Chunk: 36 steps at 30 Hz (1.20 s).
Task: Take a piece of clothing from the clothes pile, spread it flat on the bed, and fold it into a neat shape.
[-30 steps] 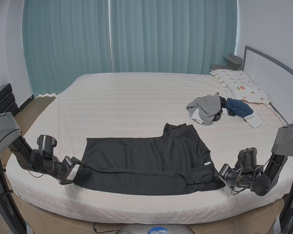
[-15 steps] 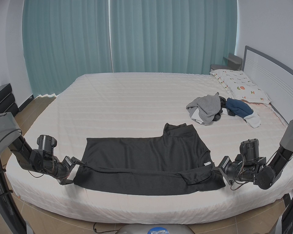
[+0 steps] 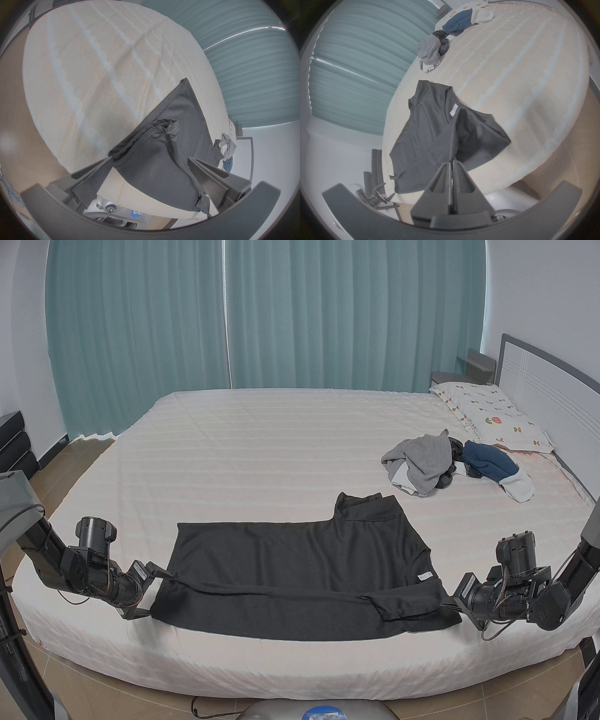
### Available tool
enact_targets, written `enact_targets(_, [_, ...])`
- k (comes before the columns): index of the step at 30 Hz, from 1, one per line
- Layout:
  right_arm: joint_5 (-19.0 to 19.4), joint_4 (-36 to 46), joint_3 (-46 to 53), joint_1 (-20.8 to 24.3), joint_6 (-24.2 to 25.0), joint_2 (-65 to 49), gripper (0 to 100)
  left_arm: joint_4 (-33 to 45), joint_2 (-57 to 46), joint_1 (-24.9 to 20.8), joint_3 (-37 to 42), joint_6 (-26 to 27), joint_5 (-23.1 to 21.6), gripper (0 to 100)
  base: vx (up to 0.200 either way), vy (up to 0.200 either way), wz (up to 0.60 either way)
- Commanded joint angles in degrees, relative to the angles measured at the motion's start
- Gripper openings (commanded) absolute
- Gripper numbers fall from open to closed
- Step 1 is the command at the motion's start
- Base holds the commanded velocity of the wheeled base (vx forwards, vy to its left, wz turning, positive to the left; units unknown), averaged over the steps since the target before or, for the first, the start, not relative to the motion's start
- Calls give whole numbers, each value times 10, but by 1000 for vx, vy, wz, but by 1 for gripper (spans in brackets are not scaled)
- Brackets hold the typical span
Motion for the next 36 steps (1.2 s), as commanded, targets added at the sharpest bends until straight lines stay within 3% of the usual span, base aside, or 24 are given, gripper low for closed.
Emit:
enact_targets(1, [-1,-1,16,-8,-17,21,0,0,0,0,0,0,0,100,0,0,0])
enact_targets(6, [-7,-3,26,-8,-65,44,0,0,0,0,0,0,0,100,0,0,0])
enact_targets(11, [-9,-22,25,-4,-74,65,0,0,0,0,0,0,0,100,0,0,0])
enact_targets(12, [-10,-34,26,-5,-80,70,100,0,0,0,0,0,0,100,0,0,0])
enact_targets(26, [-5,-55,-19,-17,-92,13,100,0,0,0,0,0,0,100,0,0,0])
enact_targets(33, [-3,-58,-52,-14,-76,60,100,0,-1,0,0,-1,0,100,0,0,0])
enact_targets(36, [13,-59,-64,-16,-43,75,100,1,-12,2,-1,-1,1,100,0,0,0])
